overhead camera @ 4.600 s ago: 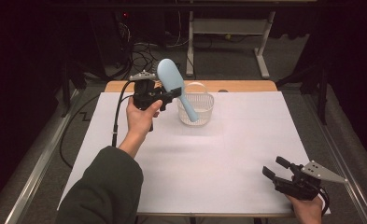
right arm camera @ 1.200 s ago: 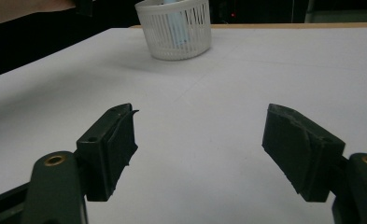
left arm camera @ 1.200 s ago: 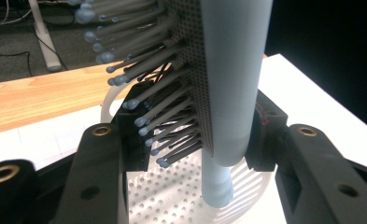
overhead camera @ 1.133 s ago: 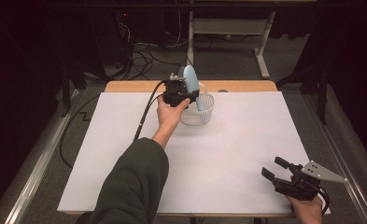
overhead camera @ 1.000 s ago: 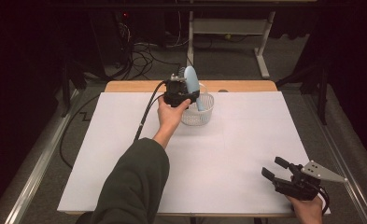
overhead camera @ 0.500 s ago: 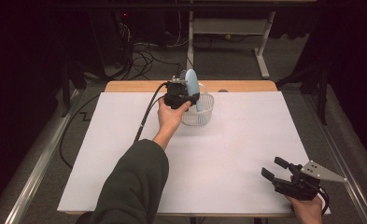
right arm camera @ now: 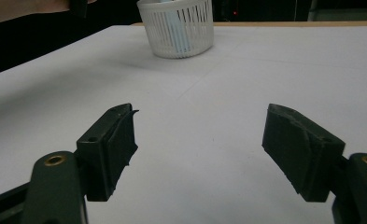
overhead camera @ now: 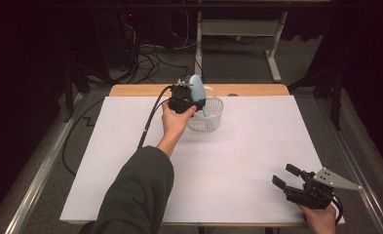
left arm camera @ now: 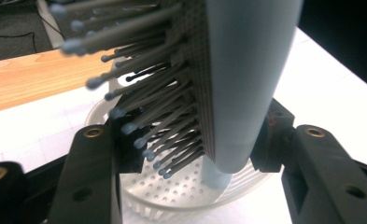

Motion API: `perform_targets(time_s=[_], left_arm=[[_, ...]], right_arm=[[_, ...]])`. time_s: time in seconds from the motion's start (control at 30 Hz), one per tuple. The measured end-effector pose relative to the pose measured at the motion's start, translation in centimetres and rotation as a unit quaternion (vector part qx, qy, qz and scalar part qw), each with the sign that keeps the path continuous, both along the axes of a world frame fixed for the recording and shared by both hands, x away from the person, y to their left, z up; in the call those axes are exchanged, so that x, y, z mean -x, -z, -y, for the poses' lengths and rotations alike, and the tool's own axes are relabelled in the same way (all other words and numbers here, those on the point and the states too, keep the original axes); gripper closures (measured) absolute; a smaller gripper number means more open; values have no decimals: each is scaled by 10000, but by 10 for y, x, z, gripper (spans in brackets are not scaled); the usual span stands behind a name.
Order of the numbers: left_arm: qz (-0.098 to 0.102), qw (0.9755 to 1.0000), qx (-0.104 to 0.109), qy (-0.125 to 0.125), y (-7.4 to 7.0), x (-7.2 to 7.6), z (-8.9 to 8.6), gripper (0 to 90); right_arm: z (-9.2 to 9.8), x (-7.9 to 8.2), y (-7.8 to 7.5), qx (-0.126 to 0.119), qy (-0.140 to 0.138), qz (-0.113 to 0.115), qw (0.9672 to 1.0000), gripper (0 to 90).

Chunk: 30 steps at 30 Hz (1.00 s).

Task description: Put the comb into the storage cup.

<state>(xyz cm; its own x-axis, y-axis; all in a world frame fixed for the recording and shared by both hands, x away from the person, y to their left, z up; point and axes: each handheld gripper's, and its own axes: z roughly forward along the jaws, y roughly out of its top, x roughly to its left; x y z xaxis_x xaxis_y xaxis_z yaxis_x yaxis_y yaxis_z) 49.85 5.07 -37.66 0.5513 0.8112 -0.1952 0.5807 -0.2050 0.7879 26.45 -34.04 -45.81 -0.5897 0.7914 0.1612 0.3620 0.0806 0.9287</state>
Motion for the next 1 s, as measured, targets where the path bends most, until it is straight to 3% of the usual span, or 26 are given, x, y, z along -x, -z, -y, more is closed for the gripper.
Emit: perform_targets(time_s=[0.33,0.47,0.53,1.0], left_arm=[[134,9998,-96,-140,2,2,-5,399],[100,9998,-108,-128,4,2,-9,375],[90,9996,-228,-160,5,2,-9,363],[1,9995,-279,-171,7,1,-13,341]], right_arm=[[0,0,0,7,-11,-4,10000,263],[0,-1,0,10,-20,-6,10000,263],[0,-1,0,10,-20,-8,10000,263],[0,0,0,-7,-42,-12,10000,263]])
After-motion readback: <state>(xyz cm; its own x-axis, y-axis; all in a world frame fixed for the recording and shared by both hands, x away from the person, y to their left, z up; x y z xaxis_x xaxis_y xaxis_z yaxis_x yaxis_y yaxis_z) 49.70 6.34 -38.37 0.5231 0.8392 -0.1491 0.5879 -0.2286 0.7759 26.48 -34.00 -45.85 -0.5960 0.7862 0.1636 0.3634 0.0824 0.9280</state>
